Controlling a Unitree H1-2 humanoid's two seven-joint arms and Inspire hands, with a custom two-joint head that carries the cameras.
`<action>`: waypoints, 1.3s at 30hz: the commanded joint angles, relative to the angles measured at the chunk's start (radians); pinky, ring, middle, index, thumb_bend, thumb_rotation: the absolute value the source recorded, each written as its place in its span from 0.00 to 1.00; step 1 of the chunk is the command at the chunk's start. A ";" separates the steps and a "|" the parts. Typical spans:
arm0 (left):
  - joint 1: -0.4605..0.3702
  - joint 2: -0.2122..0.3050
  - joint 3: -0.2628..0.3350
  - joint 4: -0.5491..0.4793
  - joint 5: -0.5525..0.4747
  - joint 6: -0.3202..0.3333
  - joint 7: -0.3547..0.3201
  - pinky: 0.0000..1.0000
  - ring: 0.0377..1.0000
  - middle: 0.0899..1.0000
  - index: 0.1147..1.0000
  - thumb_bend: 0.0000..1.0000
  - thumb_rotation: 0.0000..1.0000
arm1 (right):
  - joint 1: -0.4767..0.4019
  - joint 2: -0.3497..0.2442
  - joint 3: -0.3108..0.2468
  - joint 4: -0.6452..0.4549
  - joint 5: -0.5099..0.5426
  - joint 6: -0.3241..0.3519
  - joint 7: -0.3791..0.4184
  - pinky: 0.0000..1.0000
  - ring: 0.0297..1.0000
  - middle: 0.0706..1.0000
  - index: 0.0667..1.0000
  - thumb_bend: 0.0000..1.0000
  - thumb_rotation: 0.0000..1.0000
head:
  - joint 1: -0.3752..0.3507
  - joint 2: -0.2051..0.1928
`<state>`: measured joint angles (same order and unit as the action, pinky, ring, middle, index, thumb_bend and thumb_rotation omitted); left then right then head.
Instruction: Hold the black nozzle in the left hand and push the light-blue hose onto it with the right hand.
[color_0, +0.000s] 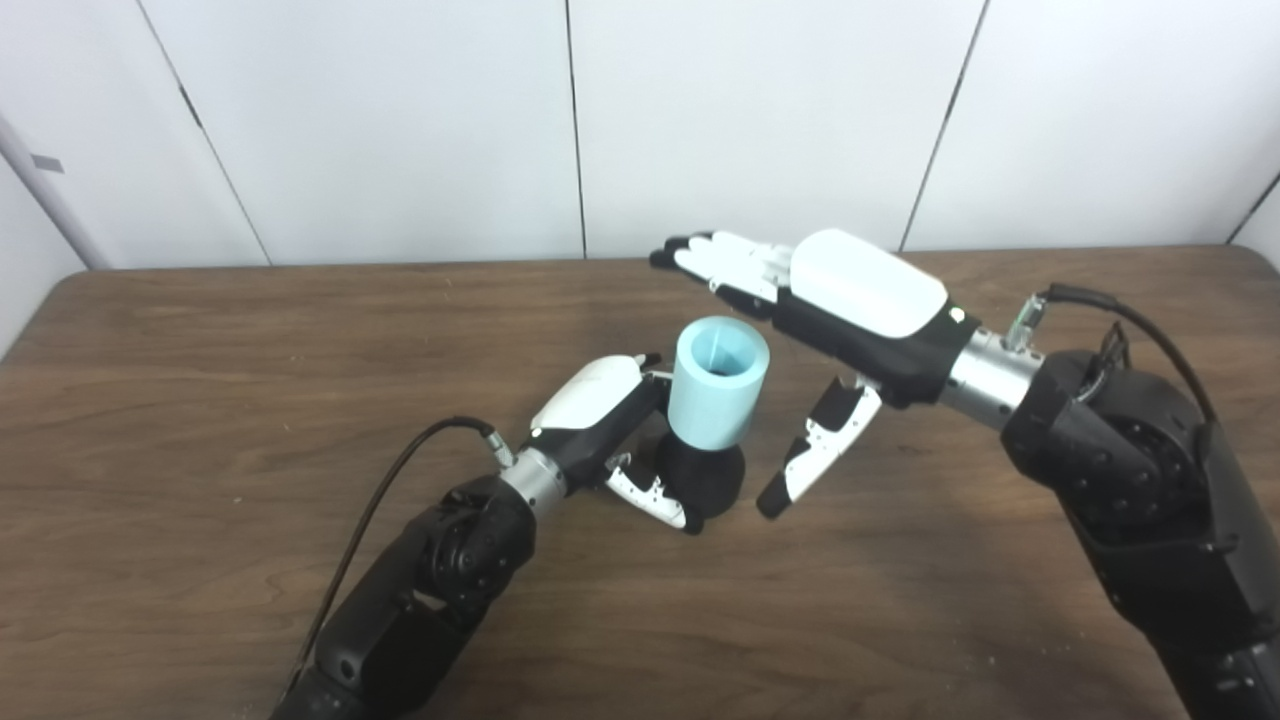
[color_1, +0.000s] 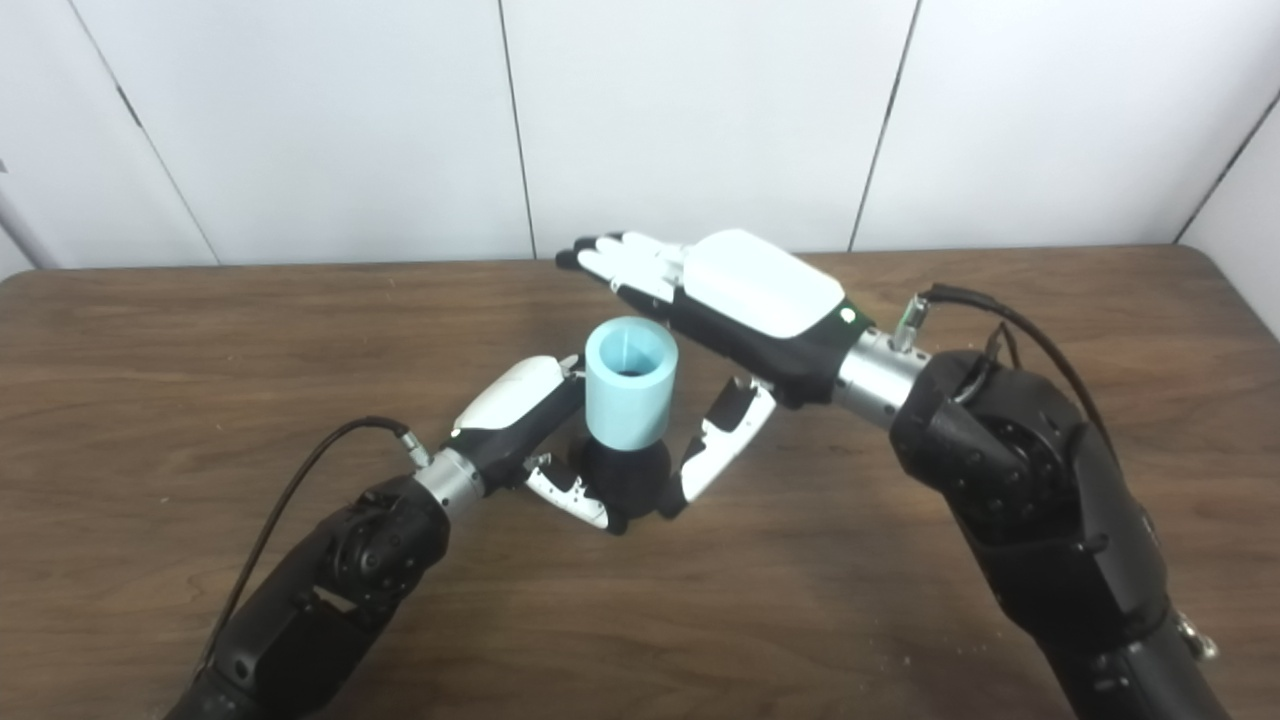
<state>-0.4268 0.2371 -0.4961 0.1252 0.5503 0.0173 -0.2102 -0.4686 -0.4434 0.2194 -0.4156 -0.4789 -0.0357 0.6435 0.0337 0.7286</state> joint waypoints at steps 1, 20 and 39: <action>0.026 0.029 -0.016 0.052 0.023 0.044 -0.070 1.00 0.57 0.41 0.43 0.52 0.00 | -0.026 -0.027 -0.009 -0.040 0.043 0.014 0.008 0.99 1.00 1.00 1.00 0.94 0.61 | 0.000 0.000; 0.027 0.032 -0.017 0.040 0.028 0.047 -0.071 1.00 0.56 0.41 0.43 0.52 0.00 | -0.014 -0.056 0.036 -0.057 0.088 0.024 0.051 1.00 1.00 1.00 1.00 0.83 0.62 | 0.001 0.007; 0.021 0.035 -0.016 0.036 0.026 0.058 -0.085 1.00 0.56 0.41 0.43 0.52 0.00 | -0.037 -0.117 0.156 0.007 0.006 -0.091 0.092 1.00 1.00 1.00 1.00 0.80 0.67 | 0.005 0.015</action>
<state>-0.4273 0.2416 -0.4957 0.1239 0.5504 0.0178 -0.2147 -0.5048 -0.5387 0.3429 -0.4288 -0.4675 -0.0905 0.6985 0.0368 0.7424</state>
